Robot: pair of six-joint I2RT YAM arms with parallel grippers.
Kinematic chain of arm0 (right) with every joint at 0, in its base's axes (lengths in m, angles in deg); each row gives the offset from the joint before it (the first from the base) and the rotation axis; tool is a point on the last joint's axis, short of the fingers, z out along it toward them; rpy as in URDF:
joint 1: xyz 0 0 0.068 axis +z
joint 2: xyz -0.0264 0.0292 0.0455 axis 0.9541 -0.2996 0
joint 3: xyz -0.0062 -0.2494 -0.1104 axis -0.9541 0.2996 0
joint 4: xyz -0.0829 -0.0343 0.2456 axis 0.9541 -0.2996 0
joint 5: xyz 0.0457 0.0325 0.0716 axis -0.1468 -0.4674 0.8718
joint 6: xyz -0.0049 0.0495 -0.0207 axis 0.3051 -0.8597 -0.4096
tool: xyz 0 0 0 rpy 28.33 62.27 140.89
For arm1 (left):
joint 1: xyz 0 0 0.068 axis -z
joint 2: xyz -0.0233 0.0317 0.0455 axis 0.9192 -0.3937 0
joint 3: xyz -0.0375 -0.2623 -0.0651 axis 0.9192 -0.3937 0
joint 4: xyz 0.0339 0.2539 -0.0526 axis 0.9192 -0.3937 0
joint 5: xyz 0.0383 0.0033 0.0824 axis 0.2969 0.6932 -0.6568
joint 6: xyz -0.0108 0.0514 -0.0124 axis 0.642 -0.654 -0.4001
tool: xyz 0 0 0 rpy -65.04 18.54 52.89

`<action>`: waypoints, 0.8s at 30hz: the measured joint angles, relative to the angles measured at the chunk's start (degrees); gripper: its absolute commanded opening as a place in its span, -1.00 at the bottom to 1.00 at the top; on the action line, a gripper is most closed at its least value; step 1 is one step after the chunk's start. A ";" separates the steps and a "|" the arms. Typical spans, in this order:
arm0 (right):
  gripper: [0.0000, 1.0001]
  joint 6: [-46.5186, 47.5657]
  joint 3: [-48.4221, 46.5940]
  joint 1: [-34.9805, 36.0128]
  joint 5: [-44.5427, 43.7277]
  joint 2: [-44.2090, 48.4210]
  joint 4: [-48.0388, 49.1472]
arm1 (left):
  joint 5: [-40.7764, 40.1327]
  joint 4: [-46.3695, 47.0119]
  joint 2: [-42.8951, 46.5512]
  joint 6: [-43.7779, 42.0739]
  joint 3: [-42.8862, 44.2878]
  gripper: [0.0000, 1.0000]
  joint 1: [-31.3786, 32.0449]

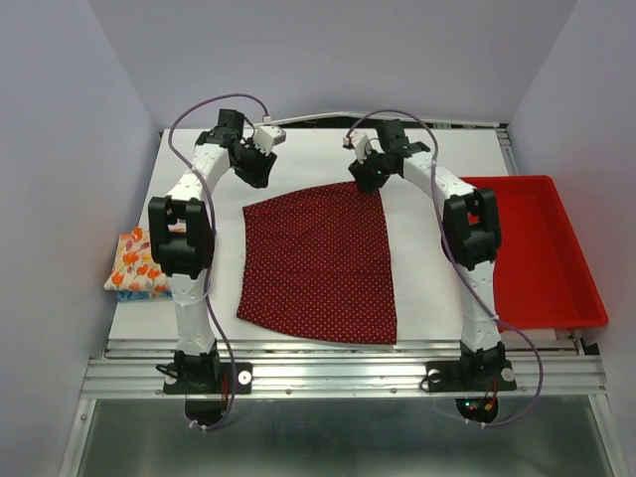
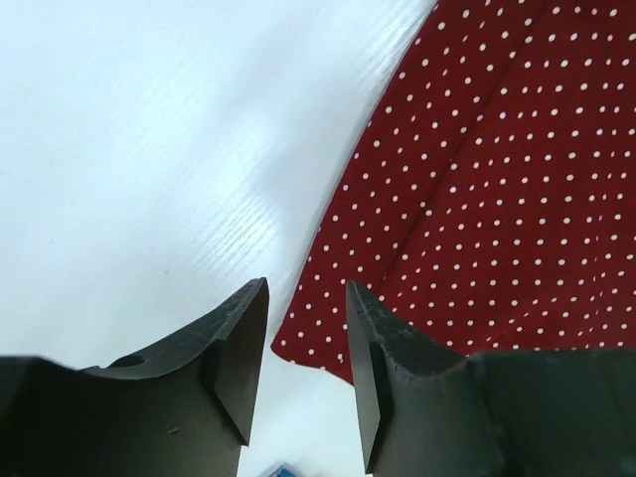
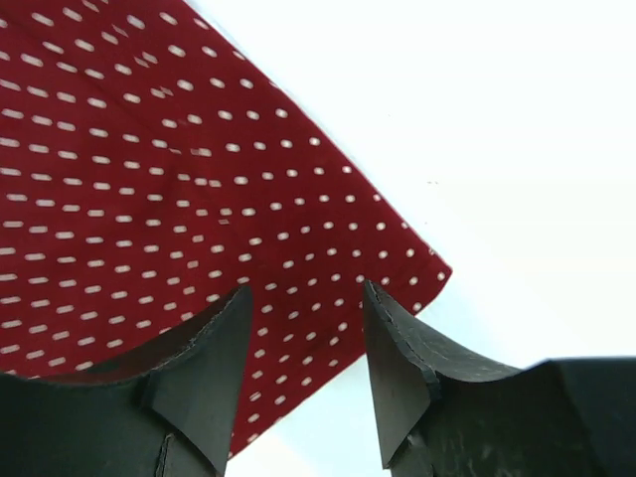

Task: Fold and stack the skirts
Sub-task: Flatten the skirt out

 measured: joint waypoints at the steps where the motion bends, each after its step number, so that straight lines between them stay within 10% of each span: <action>1: 0.08 0.87 0.00 -0.13 -0.33 -1.22 0.87 | 0.00 -0.22 -0.13 -0.02 0.00 -0.03 -0.24; 24: 0.04 9.90 -0.11 -3.56 3.39 -6.56 11.80 | 0.57 -2.05 -1.01 0.02 -0.17 0.04 -1.73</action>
